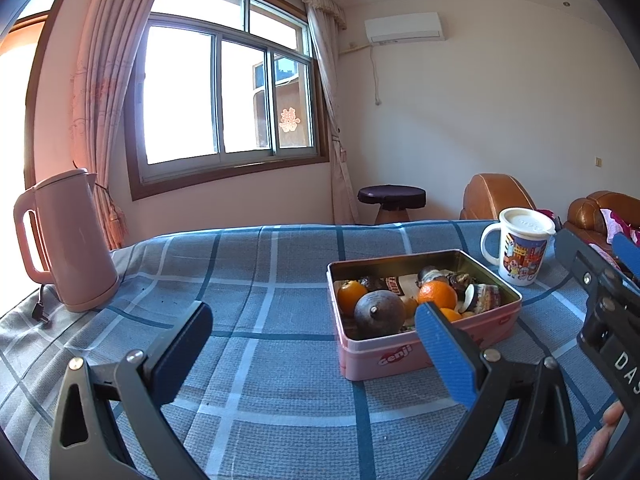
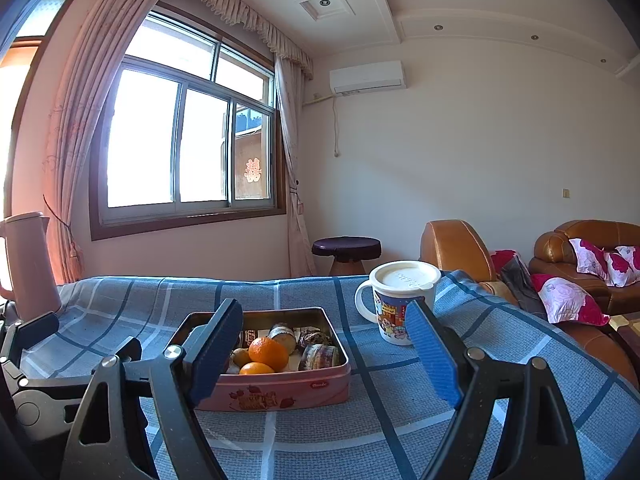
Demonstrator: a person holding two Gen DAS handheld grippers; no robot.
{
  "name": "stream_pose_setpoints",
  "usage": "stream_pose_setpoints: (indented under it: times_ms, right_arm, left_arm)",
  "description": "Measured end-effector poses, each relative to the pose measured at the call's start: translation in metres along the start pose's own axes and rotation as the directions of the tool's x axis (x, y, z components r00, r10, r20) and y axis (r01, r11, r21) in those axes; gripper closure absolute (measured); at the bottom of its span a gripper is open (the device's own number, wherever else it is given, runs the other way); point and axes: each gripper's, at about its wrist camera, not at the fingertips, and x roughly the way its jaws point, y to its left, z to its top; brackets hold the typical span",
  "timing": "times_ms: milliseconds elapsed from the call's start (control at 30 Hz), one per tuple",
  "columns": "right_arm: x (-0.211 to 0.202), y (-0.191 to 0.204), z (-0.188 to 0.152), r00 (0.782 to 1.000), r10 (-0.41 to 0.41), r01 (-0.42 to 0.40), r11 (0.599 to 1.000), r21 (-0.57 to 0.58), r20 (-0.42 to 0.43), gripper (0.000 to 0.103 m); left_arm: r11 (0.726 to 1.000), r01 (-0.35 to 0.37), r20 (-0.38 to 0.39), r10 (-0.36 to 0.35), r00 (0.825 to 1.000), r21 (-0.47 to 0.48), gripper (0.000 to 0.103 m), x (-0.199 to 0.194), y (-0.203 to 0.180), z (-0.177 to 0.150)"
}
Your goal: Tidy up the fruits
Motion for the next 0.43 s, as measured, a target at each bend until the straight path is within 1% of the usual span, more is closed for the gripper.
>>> stream_pose_setpoints:
  times_ms: [433]
  right_arm:
    - [0.0002, -0.0011, -0.0011, 1.000, -0.005, 0.005, 1.000, 0.003, -0.007, 0.018]
  left_arm:
    - [1.000, 0.004, -0.003, -0.004, 1.000, 0.004, 0.000, 0.0013, -0.0029, 0.0011]
